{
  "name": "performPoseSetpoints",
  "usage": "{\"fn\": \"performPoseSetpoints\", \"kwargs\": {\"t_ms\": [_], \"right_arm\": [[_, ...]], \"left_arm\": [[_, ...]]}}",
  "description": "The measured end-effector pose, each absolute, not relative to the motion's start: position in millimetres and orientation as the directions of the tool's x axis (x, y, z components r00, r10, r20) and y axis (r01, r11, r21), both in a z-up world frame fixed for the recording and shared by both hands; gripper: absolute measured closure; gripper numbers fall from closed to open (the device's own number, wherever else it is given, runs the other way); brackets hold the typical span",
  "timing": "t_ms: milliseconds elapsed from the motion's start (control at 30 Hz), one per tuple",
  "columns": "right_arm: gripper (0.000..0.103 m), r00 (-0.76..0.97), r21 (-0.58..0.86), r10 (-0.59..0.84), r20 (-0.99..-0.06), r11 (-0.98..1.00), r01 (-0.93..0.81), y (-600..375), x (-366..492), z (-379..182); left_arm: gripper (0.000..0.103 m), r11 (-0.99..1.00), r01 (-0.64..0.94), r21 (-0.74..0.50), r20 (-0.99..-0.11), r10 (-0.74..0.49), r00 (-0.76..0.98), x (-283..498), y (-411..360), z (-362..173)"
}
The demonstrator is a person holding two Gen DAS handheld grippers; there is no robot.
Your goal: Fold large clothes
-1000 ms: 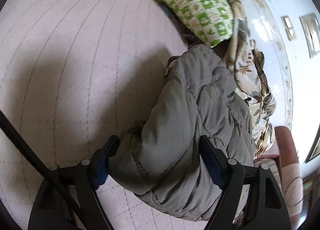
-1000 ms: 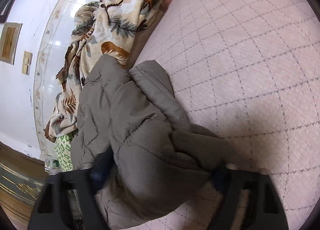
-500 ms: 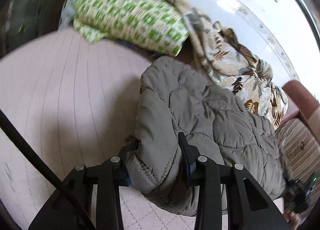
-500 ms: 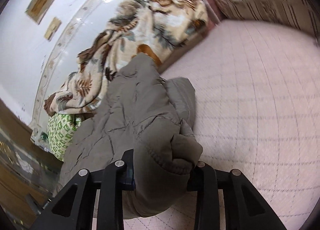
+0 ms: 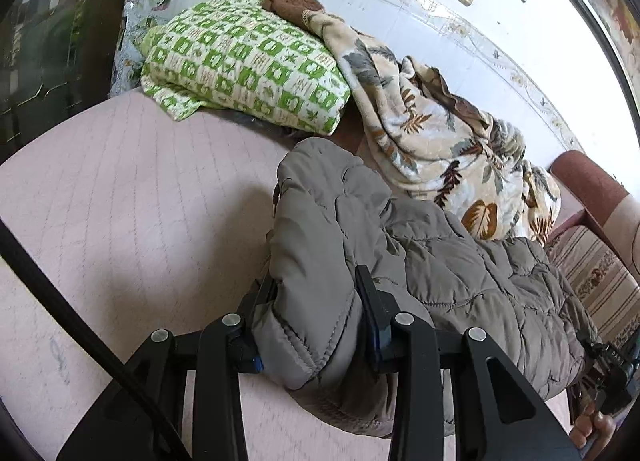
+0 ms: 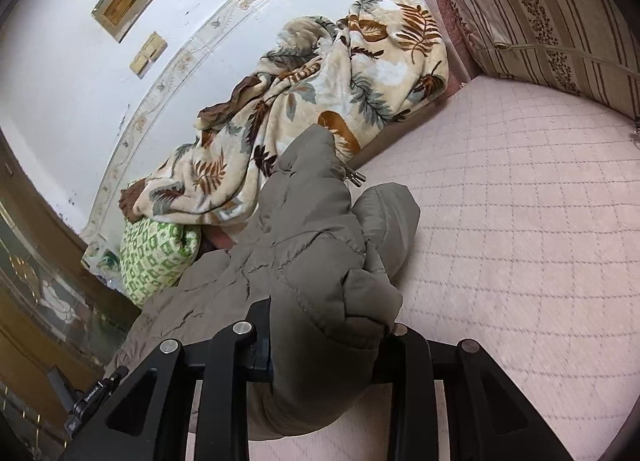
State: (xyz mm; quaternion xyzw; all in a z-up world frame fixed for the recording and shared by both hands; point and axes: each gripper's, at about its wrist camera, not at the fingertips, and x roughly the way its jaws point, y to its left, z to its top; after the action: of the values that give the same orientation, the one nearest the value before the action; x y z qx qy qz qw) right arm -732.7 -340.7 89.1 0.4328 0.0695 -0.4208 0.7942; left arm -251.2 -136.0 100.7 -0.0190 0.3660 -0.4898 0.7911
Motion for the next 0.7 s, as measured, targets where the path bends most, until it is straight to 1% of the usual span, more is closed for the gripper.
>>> {"fn": "performPoseSetpoints", "kwargs": {"t_ms": [200,367,600,700], "right_arm": [[0.071,0.646,0.622,-0.600,-0.472,0.293,0.726,-301,-751,95],[0.070,0.647,0.618,-0.590,-0.482,0.294,0.729,-268,-766,89],[0.070,0.621,0.582,-0.575,-0.533,0.284,0.762,-247,-776,70],[0.070,0.618,0.580,-0.571,-0.540,0.280,0.765,-246,-778,66]], "left_arm": [[0.068,0.527,0.753,-0.394,-0.581,-0.778,0.240,-270,-99,93],[0.068,0.525,0.753,-0.397,-0.583,-0.778,0.235,-283,-73,87],[0.067,0.534,0.750,-0.390,-0.610,-0.760,0.224,-294,-51,70],[0.067,0.536,0.749,-0.389,-0.617,-0.756,0.221,-294,-47,66]]}}
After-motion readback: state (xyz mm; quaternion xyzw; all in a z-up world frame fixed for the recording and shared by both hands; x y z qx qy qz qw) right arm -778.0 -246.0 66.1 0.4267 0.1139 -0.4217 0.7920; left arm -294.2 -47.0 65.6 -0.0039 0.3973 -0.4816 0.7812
